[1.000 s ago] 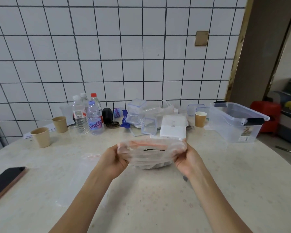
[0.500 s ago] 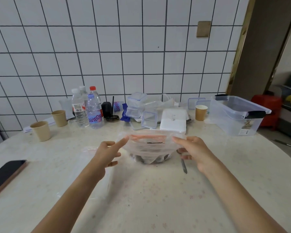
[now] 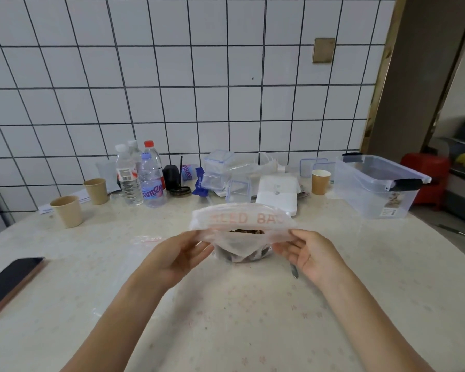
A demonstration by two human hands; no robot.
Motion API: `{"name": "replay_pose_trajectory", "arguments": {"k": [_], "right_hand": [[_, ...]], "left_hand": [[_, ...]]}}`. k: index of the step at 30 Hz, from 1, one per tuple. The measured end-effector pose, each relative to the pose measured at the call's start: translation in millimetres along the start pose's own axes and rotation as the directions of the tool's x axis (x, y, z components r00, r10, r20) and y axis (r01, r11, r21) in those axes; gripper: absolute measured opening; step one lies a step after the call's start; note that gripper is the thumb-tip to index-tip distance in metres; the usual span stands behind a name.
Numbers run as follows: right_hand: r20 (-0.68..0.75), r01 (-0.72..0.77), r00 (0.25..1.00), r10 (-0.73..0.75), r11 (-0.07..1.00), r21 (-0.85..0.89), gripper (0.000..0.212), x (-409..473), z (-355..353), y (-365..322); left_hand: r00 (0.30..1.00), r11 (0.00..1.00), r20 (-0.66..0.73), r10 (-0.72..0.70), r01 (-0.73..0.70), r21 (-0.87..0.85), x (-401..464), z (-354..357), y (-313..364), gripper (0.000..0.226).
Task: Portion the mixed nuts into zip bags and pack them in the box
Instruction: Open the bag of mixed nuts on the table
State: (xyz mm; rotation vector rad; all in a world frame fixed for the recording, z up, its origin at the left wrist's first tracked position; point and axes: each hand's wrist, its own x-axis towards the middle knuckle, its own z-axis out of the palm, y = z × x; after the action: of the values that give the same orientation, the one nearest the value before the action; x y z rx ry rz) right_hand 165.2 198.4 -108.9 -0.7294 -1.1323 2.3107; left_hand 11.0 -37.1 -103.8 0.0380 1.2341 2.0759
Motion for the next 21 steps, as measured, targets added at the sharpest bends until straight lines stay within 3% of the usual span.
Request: {"name": "replay_pose_trajectory", "arguments": {"k": [4,8,12,16,19,21], "right_hand": [[0.058,-0.067,0.997,0.051,0.945,0.321,0.022,2,-3,8],[0.091,-0.082,0.995,0.049,0.911,0.405,0.023,1,5,14],[0.046,-0.074,0.997,0.064,0.953,0.292,0.026,4,13,18],[0.077,-0.05,0.996,0.039,0.988,0.149,0.032,5,21,24],[0.022,0.048,0.999,-0.05,0.998,0.048,0.027,8,23,30],[-0.052,0.178,0.982,-0.183,0.981,-0.075,0.017,11,24,31]], "left_hand": [[0.993,0.971,0.1,-0.055,0.076,-0.228,2,1,-3,0.032],[0.993,0.954,0.113,-0.038,0.07,-0.291,5,5,-13,0.025],[0.997,0.972,0.079,-0.003,0.022,-0.232,8,9,-19,0.027],[0.984,0.986,-0.086,0.157,-0.151,0.075,12,16,-26,0.024],[0.956,0.969,-0.198,0.216,-0.184,0.167,12,19,-28,0.036],[0.944,0.955,-0.234,0.235,-0.18,0.235,11,20,-27,0.039]]}}
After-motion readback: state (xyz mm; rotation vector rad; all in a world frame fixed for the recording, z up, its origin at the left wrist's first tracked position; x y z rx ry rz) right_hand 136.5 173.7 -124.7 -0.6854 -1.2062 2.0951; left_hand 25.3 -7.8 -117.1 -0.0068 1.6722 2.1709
